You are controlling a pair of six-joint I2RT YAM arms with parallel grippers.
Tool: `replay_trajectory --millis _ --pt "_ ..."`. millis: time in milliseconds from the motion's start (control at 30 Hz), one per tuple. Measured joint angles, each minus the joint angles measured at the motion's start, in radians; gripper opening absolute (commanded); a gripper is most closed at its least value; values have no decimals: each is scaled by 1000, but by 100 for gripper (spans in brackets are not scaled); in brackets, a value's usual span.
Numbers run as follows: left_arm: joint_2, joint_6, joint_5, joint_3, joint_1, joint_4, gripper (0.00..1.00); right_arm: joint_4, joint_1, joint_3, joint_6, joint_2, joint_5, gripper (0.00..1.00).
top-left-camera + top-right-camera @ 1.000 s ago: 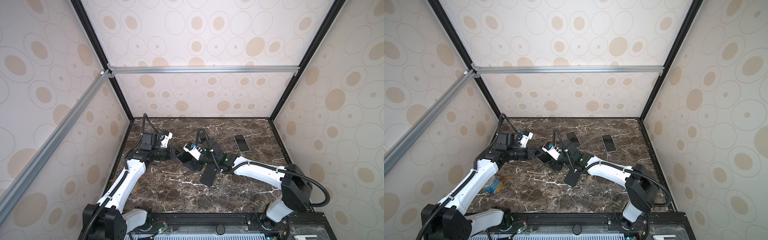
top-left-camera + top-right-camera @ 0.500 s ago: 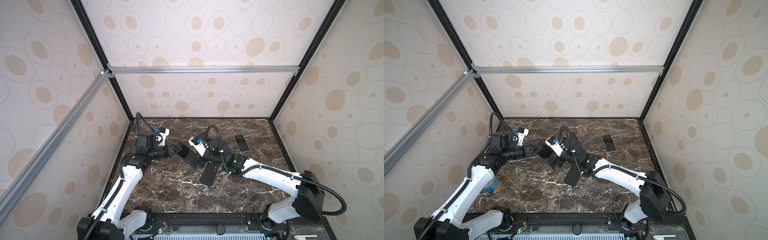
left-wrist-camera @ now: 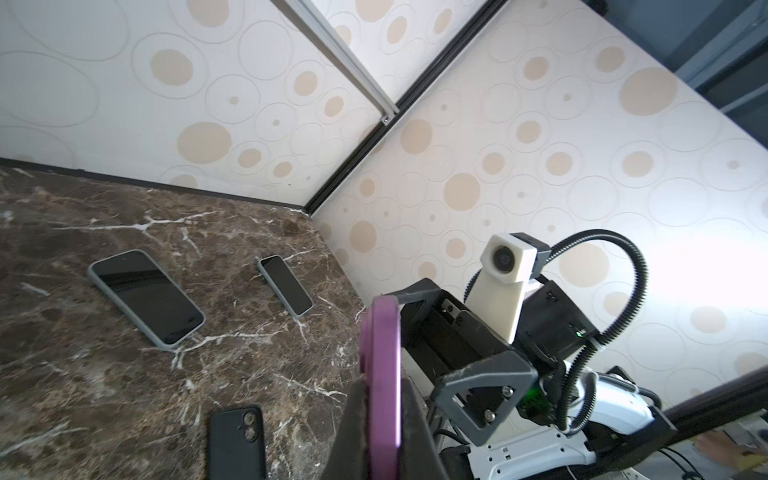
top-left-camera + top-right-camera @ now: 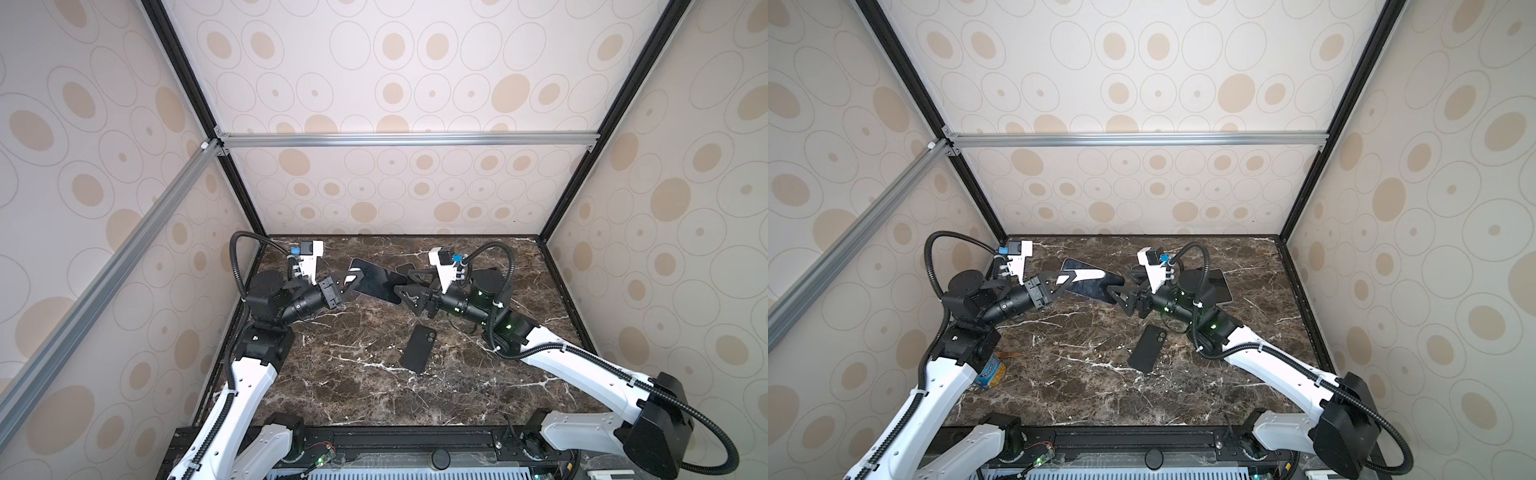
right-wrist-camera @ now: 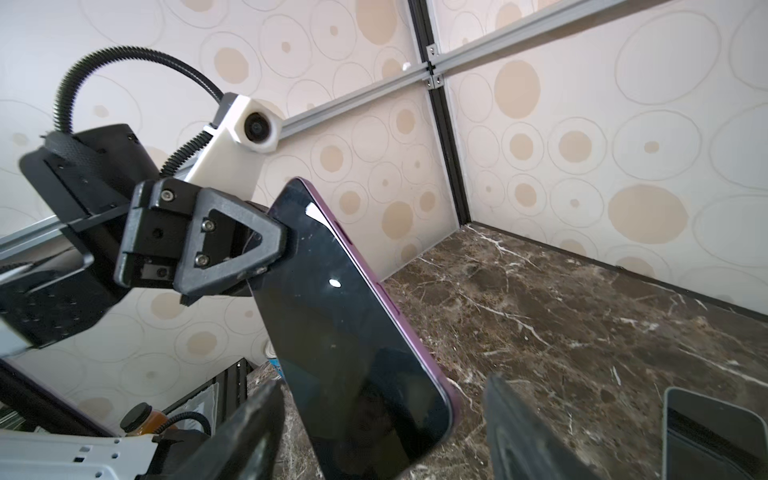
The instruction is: Put the phone into the phone case
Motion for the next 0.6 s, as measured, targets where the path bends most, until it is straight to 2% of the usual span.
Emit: replay_trajectory --millis 233,467,600 --pt "-7 -132 64 -32 0 237 0 106 -3 1 101 0 -119 57" --pt "-41 -211 66 -57 0 433 0 245 -6 16 214 22 -235 20" --pt "-55 -216 65 -64 0 497 0 336 -6 26 315 42 -303 17"
